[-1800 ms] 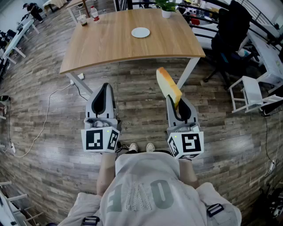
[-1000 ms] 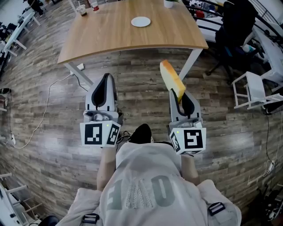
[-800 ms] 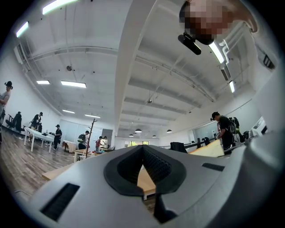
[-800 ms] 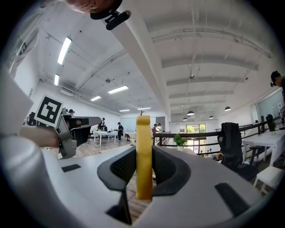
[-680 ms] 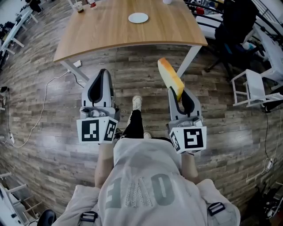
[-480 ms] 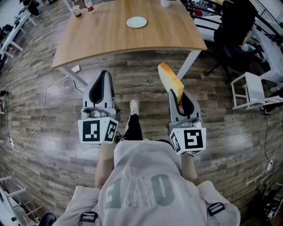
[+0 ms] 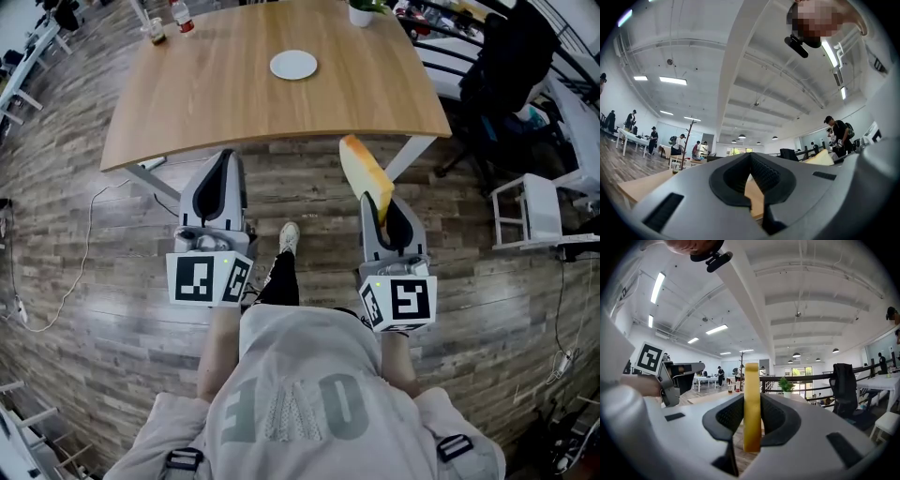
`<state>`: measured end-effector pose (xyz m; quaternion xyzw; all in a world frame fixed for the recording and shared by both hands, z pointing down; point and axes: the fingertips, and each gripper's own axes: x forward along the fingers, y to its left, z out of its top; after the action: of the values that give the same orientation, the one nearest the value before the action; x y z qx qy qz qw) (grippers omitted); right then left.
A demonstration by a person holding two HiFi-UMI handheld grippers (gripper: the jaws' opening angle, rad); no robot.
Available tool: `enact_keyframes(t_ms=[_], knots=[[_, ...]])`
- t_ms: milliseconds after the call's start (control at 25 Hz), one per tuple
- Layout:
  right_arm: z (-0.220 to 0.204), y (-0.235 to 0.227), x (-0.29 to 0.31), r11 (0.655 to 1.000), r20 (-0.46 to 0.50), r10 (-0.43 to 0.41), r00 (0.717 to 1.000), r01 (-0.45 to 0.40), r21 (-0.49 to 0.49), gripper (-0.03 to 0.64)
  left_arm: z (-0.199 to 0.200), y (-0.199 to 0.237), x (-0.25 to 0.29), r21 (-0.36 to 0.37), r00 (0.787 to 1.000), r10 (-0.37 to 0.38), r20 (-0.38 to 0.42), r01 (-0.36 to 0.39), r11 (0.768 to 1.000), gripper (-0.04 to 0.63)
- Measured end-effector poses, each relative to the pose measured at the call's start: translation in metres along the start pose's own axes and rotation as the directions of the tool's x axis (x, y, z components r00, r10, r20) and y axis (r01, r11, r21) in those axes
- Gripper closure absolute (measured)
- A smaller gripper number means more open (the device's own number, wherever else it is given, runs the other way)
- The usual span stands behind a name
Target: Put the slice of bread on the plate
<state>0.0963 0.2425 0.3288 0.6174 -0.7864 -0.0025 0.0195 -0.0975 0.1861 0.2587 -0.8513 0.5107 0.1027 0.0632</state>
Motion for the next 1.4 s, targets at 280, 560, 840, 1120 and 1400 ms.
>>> enact_keyframes(t_ms=[280, 560, 840, 1120, 1400], knots=[[0.007, -0.022, 0.110, 1.000, -0.030, -0.005, 1.000, 0.005, 0.009, 0.528, -0.014, 0.057, 0.090, -0.013, 1.000, -0.011, -0.002, 0.011, 1.000, 0.588], [0.031, -0.026, 0.221, 0.999, -0.029, 0.021, 0.999, -0.022, -0.033, 0.528, -0.022, 0.128, 0.171, 0.011, 1.000, -0.010, 0.004, 0.010, 1.000, 0.588], [0.027, -0.028, 0.283, 0.997, -0.093, 0.038, 0.995, -0.044, -0.058, 0.528, -0.038, 0.162, 0.229, -0.028, 1.000, -0.025, 0.001, 0.025, 0.999, 0.588], [0.028, -0.056, 0.324, 0.996, -0.118, 0.039, 0.992, -0.048, -0.071, 0.527, -0.072, 0.167, 0.275, -0.066, 0.998, -0.025, -0.062, 0.021, 0.998, 0.588], [0.030, -0.096, 0.362, 0.996, -0.077, 0.064, 0.995, -0.068, -0.057, 0.528, -0.079, 0.159, 0.320, -0.027, 0.999, -0.005, -0.052, 0.004, 1.000, 0.588]])
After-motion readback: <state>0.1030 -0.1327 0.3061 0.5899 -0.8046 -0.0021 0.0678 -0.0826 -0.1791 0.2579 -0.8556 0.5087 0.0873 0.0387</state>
